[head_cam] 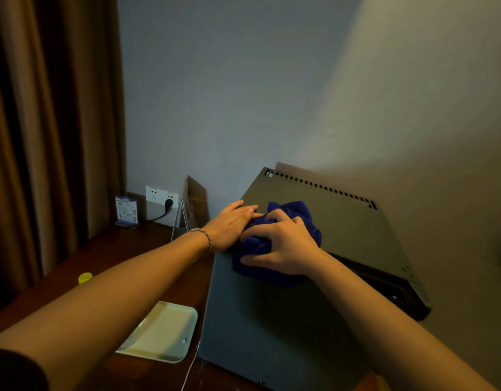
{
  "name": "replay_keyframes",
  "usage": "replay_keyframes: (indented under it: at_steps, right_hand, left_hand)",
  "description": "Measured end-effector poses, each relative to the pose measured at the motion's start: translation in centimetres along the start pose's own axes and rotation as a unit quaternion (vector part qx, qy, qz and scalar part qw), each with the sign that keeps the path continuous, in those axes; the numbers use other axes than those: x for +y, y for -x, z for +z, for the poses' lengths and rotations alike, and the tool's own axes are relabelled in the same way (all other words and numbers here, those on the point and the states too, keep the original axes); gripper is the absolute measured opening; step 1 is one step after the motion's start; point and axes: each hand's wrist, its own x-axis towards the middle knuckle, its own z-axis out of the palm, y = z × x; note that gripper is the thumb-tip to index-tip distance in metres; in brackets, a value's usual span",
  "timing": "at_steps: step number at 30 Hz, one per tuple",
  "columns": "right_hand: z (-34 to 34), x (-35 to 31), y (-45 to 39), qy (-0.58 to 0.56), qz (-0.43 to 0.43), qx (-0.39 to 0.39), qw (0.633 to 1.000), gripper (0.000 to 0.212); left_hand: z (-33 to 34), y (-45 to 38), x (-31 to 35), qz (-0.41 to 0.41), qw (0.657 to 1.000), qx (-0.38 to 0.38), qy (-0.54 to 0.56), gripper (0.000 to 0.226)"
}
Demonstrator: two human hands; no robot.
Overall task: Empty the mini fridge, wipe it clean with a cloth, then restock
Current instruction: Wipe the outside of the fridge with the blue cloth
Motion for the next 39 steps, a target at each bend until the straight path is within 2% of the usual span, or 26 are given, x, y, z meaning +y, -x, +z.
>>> replay_keyframes:
  at_steps: [8, 10, 15, 20, 23, 28, 33, 39]
  right_hand:
    - [0.1, 0.7, 0.6, -0.014, -0.002, 0.005, 1.000, 0.034]
    - [-0.2, 1.4, 1.6, -0.018, 0.005, 0.005, 1.000, 0.033]
    - [-1.4, 4.0, 5.2, -0.051, 0.033, 0.008, 0.998, 0.032]
    - [-1.7, 6.9, 8.3, -0.096, 0.073, 0.019, 0.992, 0.047]
    - [-1.5, 6.9, 8.2, -0.081, 0.063, 0.028, 0.994, 0.052]
    - [-1.8, 4.9, 5.1, -0.040, 0.026, -0.004, 0.999, 0.035]
    - [-0.5, 2.6, 2.0, 0.002, -0.007, 0.003, 1.000, 0.038]
    - [-0.2, 2.5, 2.3, 0.002, 0.006, 0.001, 1.000, 0.039]
  left_hand:
    - [0.1, 0.1, -0.7, 0.000, 1.000, -0.009, -0.005, 0.048]
    - [0.2, 0.2, -0.8, 0.000, 1.000, -0.007, 0.012, 0.053]
    - [0.4, 0.1, -0.9, -0.012, 1.000, 0.007, 0.010, 0.048]
    - [0.7, 0.1, -0.5, -0.019, 0.999, 0.016, 0.025, 0.048]
    - [0.7, 0.0, -0.2, -0.025, 0.998, 0.020, 0.049, 0.052]
    - [0.6, 0.2, 0.0, -0.024, 0.999, 0.017, 0.041, 0.051]
    - [0.3, 0.2, 0.2, 0.020, 0.997, 0.008, -0.068, 0.045]
    - [0.0, 0.4, 0.0, 0.051, 0.991, 0.007, -0.126, 0.054]
